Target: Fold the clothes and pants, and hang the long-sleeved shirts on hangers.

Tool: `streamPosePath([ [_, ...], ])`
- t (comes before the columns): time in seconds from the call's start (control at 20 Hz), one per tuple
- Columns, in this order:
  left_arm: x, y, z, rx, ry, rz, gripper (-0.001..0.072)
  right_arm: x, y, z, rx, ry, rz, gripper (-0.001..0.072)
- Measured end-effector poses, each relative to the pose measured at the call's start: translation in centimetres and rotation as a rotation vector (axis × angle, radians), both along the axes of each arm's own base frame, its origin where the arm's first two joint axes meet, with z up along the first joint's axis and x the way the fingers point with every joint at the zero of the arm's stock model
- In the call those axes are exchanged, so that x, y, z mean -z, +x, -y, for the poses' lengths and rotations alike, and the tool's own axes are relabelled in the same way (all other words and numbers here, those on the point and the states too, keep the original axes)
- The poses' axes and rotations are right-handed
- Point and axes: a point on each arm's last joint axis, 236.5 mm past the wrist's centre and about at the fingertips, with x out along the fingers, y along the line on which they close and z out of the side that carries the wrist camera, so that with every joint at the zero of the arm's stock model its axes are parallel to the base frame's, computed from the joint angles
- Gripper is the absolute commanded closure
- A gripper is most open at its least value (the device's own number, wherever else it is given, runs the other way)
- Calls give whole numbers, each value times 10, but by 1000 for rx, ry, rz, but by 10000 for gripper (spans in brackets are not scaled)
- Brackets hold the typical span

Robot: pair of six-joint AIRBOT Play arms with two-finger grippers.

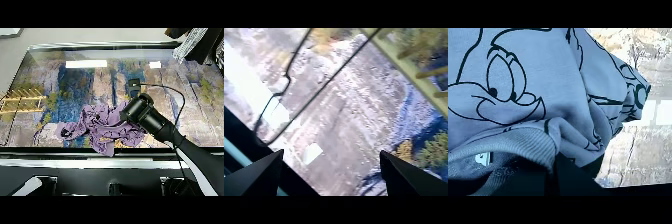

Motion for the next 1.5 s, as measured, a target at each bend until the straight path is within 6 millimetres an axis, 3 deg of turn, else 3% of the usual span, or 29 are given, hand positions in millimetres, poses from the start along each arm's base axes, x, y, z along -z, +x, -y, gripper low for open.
streamPosePath([
  [0.2,9,-20,-35,102,75,-65,39,0,0,0,-10,-4,-2,685],
  [0.5,51,-26,-51,235,57,-158,39,0,-1,1,-12,-10,-6,683],
  [0.95,113,-24,-49,374,-37,-226,42,0,-1,1,-13,-11,-7,684],
  [1.5,155,-23,-40,593,-58,-278,48,0,-1,1,-10,-10,-6,684],
])
